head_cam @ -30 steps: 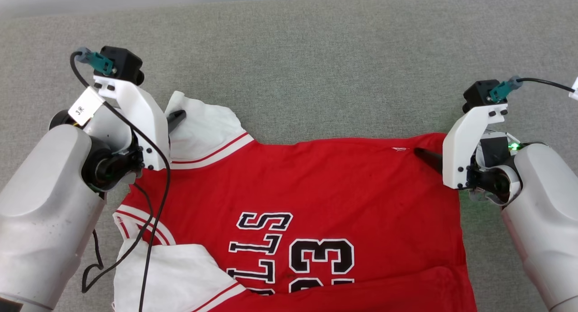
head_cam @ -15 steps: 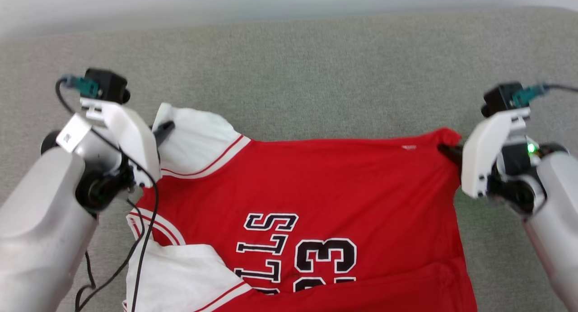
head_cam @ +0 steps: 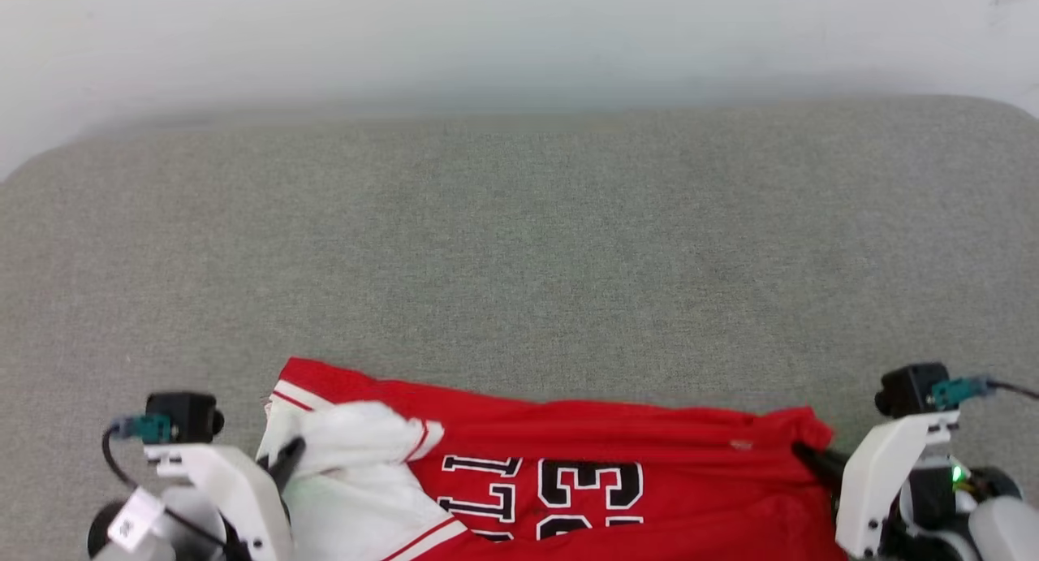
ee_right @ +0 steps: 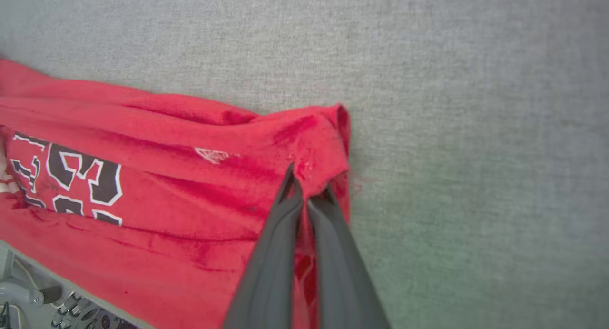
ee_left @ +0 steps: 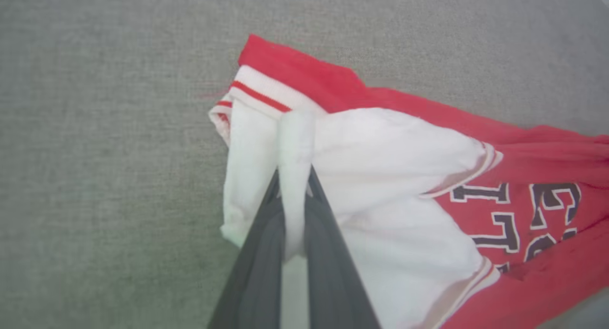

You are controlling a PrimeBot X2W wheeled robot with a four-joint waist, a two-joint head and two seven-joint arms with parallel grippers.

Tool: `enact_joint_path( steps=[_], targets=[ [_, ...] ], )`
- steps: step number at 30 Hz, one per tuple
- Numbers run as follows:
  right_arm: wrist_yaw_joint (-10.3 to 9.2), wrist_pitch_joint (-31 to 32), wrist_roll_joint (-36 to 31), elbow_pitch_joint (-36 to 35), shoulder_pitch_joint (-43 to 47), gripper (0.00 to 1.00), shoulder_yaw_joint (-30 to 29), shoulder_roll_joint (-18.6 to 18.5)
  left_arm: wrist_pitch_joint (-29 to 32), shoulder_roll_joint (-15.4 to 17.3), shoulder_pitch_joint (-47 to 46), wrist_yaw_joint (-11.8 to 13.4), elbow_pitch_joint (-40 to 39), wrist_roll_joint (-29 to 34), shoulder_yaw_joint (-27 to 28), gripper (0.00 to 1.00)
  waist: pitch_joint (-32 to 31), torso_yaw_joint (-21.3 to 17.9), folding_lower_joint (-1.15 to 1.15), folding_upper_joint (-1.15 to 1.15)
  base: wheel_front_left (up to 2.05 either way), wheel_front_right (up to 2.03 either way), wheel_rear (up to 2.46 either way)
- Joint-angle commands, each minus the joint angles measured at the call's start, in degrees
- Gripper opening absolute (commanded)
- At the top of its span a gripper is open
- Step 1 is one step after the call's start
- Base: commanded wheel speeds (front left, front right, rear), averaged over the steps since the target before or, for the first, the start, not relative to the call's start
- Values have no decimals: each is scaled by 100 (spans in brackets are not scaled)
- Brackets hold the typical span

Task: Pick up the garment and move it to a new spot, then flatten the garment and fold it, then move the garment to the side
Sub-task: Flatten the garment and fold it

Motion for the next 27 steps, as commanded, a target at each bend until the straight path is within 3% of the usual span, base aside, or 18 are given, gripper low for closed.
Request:
enact_joint_path(
  steps=[1, 6, 13, 14, 15, 16, 17, 18, 19, 27],
  targets=[
    [-8, -20, -104, -117, 266, 0, -97, 76, -127, 61, 294, 148, -167, -42, 67, 0, -63, 2, 1, 0, 0, 0, 0],
    [-8, -85, -253, -387, 852, 0, -389, 368, -331, 3, 1132, 499, -574, -231, 144, 0, -130, 17, 1, 0, 0, 0, 0],
    [-10, -259, -518, -405, 1408, 0, -763, 688, -370, -158, 1687, 594, -517, -417, 55, 0, -184, 17, 1, 0, 0, 0, 0],
    [-10, -293, -528, -389, 1459, 21, -801, 743, -365, -191, 1702, 553, -482, -409, 8, 0, -185, 20, 1, 0, 0, 0, 0],
    [-9, -332, -540, -372, 1507, 54, -814, 791, -396, -232, 1688, 537, -432, -390, -26, 0, -189, 22, 1, 0, 0, 0, 0],
    [-9, -381, -577, -363, 1557, 100, -814, 840, -409, -304, 1668, 494, -365, -393, -63, 27, -195, 25, 1, 0, 0, 0, 0],
    [-9, -447, -558, -371, 1593, 100, -824, 904, -427, -387, 1643, 435, -311, -421, -103, 45, -200, 28, 1, 0, 0, 0, 0],
    [-10, -542, -571, -378, 1617, 100, -831, 936, -458, -446, 1606, 408, -256, -409, -131, 95, -210, 28, 1, 0, 0, 0, 0],
    [-11, -632, -596, -382, 1625, 100, -849, 951, -521, -486, 1577, 360, -210, -368, -143, 100, -222, 25, 1, 0, 0, 0, 0],
    [-6, -1437, -646, -931, 1835, 100, -1102, 1107, -1630, -664, 1245, 104, -114, 156, -37, 100, -470, 20, 1, 0, 0, 0, 0]
  ],
)
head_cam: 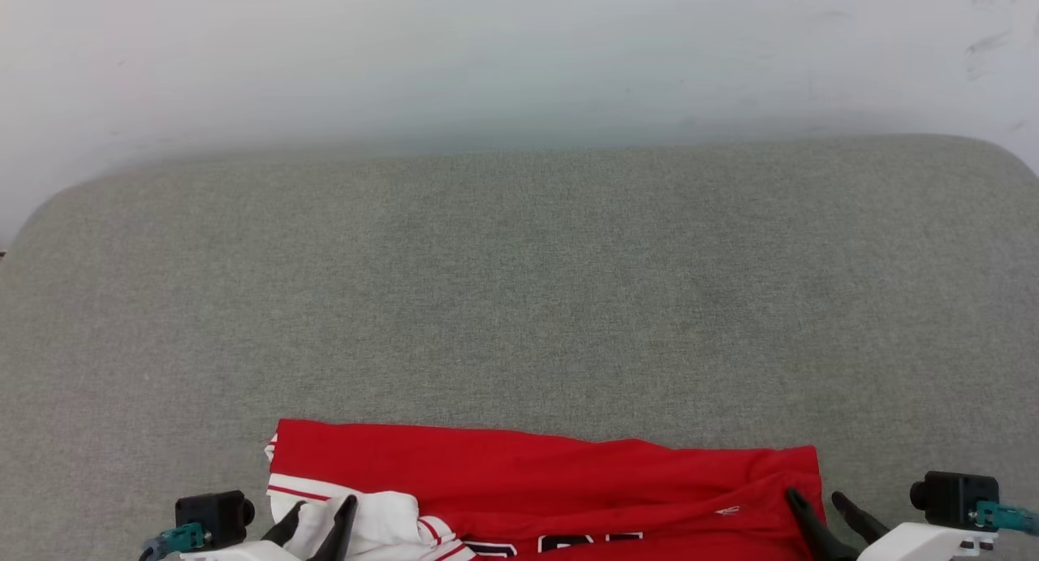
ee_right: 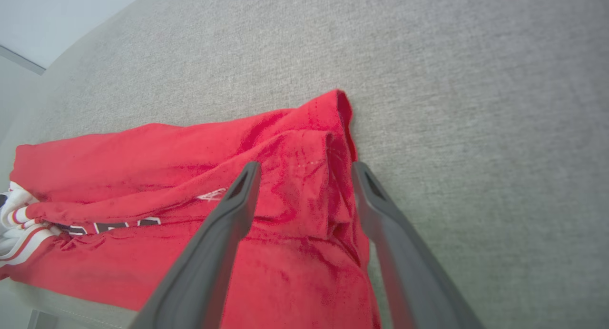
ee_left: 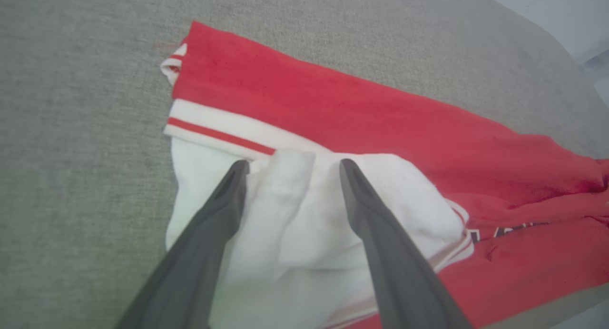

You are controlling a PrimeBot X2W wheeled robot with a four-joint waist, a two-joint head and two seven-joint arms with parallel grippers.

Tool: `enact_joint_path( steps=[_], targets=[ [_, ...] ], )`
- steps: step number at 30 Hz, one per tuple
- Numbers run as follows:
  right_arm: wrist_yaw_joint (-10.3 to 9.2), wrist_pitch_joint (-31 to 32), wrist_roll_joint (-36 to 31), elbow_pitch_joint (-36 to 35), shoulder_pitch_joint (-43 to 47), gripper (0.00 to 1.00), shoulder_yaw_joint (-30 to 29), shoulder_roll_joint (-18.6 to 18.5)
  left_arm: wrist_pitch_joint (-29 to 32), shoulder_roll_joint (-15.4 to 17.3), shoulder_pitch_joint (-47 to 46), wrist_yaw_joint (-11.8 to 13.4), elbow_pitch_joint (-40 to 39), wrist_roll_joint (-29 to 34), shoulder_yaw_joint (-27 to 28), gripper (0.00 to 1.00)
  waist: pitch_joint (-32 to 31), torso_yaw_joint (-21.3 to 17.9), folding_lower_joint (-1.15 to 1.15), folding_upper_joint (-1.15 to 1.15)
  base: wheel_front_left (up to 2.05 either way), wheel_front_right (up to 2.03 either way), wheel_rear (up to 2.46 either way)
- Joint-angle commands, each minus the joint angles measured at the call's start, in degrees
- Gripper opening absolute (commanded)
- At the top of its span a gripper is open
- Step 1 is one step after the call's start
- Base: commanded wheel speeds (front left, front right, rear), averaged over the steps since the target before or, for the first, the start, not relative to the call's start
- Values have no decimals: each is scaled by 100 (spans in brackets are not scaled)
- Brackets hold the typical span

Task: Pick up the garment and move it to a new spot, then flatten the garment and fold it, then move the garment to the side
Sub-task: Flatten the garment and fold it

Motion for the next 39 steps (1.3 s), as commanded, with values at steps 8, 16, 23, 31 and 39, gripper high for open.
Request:
enact_joint_path(
  steps=[8, 16, 23, 31, 39],
  targets=[
    [-3, 571, -151, -674, 272, 100, -595, -101, -1100, -117, -367, -105, -231, 737, 147, 100, -239, -8, 0, 0, 0, 0, 0],
    [-3, 1864, -371, -1098, 328, 100, -1152, -157, -1256, -520, -424, 55, -865, 1738, 754, 100, -212, 132, 0, 0, 0, 0, 0],
    [-3, 2450, -517, -1217, 185, 100, -1050, 7, -1259, -981, -308, -24, -1335, 2648, 1287, 100, 16, 396, 0, 0, 0, 0, 0],
    [-3, 2529, -634, -520, -87, 100, -927, 163, -1255, -1342, -404, -378, -1273, 3128, 1661, 100, 297, 631, 0, 0, 0, 0, 0],
    [0, 2964, -432, 209, -3, 0, -582, 384, -1255, -1534, -324, -580, -1145, 3393, 1862, 100, 348, 661, 0, 0, 0, 0, 0]
  ],
)
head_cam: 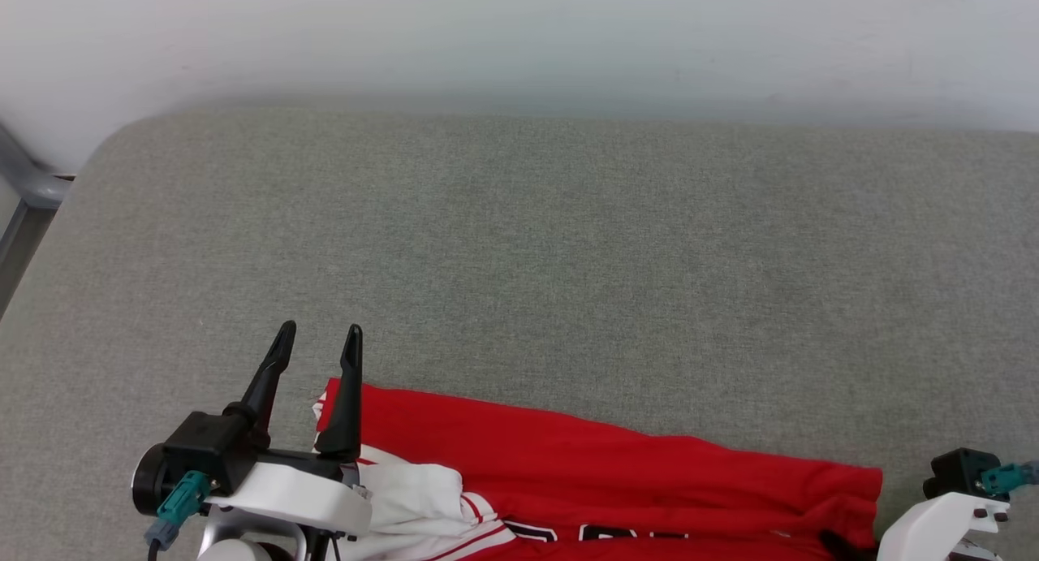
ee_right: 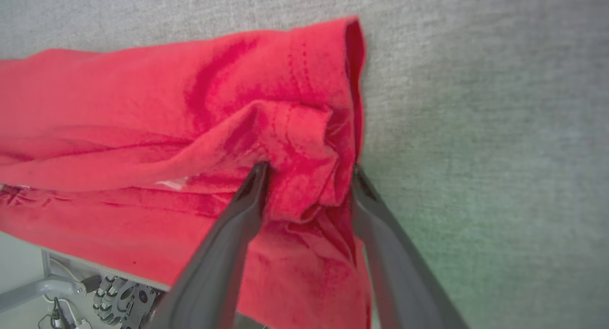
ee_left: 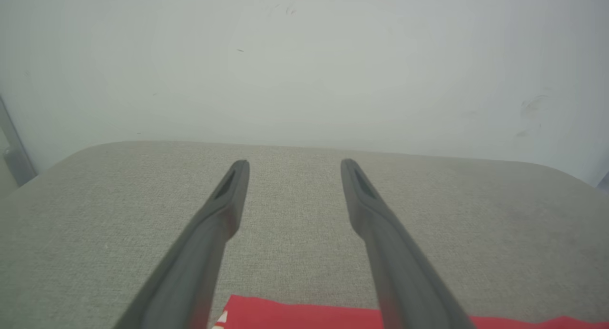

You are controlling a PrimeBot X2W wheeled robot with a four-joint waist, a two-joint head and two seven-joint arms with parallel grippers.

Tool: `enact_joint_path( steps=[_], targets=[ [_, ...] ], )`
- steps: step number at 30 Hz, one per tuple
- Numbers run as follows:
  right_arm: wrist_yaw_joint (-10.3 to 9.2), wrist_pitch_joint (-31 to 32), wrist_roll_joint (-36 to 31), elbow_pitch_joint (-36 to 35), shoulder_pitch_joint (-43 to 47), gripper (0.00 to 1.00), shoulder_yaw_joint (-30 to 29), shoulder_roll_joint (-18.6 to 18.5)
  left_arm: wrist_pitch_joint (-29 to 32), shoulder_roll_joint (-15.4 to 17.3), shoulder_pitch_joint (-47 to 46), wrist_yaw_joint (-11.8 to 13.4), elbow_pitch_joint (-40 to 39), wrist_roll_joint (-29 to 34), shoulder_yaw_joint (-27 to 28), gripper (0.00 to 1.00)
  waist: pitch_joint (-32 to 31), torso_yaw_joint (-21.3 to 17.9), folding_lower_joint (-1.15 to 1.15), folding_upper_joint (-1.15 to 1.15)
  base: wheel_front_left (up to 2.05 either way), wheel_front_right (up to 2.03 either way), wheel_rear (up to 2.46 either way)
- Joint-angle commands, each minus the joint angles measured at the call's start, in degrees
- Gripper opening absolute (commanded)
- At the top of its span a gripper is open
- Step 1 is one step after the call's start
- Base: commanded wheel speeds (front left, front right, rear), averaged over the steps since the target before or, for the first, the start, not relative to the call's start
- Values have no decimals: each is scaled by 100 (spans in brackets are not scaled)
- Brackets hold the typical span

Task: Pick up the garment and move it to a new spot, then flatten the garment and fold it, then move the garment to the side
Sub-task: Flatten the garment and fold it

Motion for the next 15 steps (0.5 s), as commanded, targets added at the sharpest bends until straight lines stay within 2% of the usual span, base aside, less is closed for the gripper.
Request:
enact_joint_path(
  steps=[1, 6, 12, 15],
  targets=[
    [10, 168, 107, 321, 150, 0, 237, 244, -26, -18, 37, -52, 11, 62, 52, 100, 11, -15, 0, 0, 0, 0, 0],
    [7, -29, 221, 205, -10, 0, 232, 146, -26, -115, 61, -148, 114, 208, 124, 100, -22, -59, 0, 0, 0, 0, 0],
    [0, -269, 309, -250, -317, 0, 153, -176, -26, -184, 134, -213, 211, 332, 250, 100, -156, -153, 0, 0, 0, 0, 0],
    [-1, -191, 277, -365, -357, 0, -50, -351, -27, -218, 225, -215, 231, 377, 286, 100, -242, -225, 0, 0, 0, 0, 0]
  ],
)
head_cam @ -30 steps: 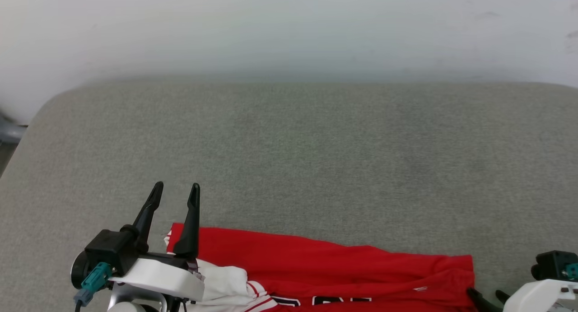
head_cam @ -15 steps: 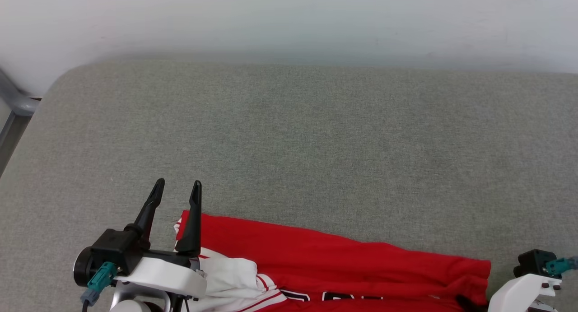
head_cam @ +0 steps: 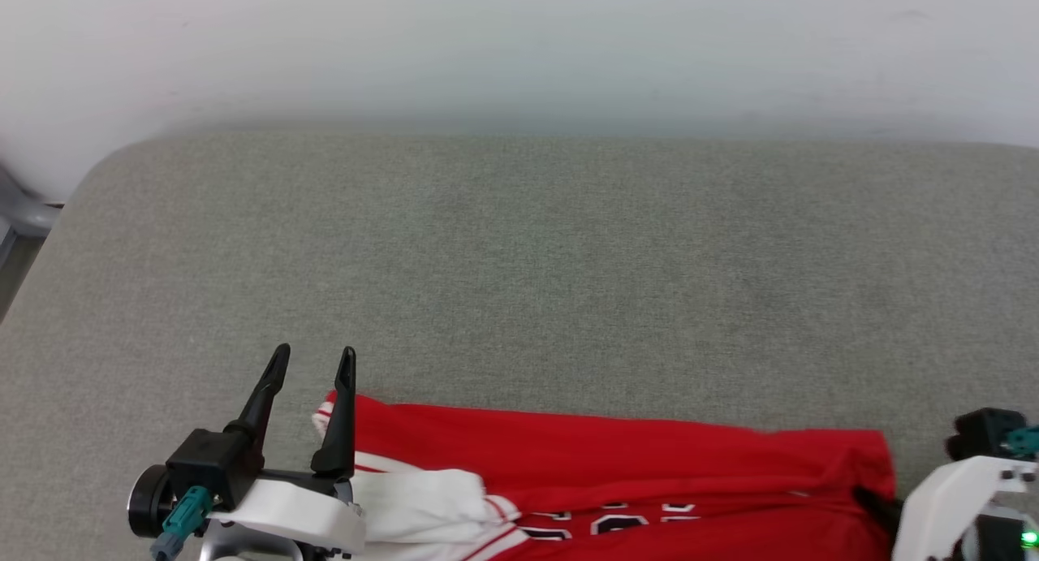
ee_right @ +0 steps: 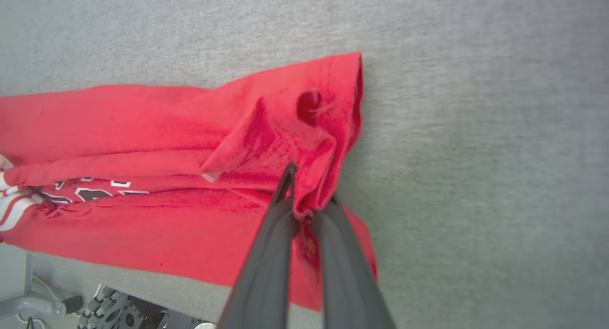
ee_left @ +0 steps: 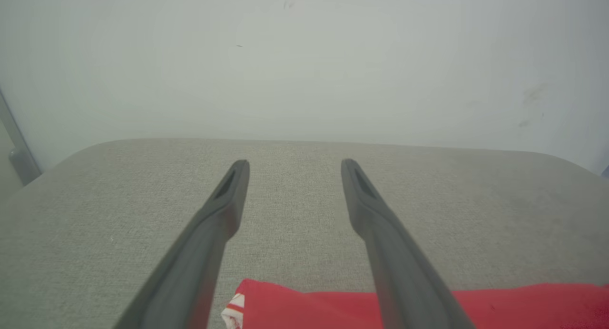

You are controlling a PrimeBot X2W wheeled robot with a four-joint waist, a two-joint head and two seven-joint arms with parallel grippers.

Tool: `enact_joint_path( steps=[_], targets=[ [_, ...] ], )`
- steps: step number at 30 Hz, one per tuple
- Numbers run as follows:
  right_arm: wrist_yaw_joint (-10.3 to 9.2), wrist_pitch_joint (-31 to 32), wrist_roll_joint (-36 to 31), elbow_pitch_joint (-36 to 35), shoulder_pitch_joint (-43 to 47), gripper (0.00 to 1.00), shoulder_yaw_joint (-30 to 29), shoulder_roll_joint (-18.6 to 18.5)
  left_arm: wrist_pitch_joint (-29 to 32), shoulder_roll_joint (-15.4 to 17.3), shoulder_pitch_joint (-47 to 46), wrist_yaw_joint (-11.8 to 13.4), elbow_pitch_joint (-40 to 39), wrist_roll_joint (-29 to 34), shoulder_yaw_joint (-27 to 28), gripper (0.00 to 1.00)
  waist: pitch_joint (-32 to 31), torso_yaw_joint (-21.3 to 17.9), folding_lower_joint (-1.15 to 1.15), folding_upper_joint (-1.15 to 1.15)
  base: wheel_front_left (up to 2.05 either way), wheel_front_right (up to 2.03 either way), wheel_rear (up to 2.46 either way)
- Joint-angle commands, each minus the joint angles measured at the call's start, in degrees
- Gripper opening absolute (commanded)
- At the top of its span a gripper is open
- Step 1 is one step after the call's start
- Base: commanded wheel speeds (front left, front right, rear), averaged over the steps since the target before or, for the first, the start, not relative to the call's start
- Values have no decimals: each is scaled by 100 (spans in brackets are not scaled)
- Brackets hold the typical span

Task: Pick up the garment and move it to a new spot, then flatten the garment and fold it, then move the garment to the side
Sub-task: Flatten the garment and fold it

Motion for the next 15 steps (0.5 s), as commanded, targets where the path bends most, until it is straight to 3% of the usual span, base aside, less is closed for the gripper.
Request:
enact_joint_path(
  steps=[1, 10, 15],
  targets=[
    [-7, 42, -50, -14, -57, 0, -168, -113, -25, -23, 80, -22, 13, 43, 11, 100, -61, -60, -1, 0, 0, 0, 0],
    [-7, 312, -240, -12, -24, 0, -1522, -323, -25, -91, 159, -86, 61, 144, 40, 100, -169, -163, -1, 0, 0, 0, 0],
    [-7, 536, -251, -99, 18, 0, -2018, -215, -26, -104, 225, -95, 100, 188, 78, 100, -221, -249, -1, 0, 0, 0, 0]
  ],
)
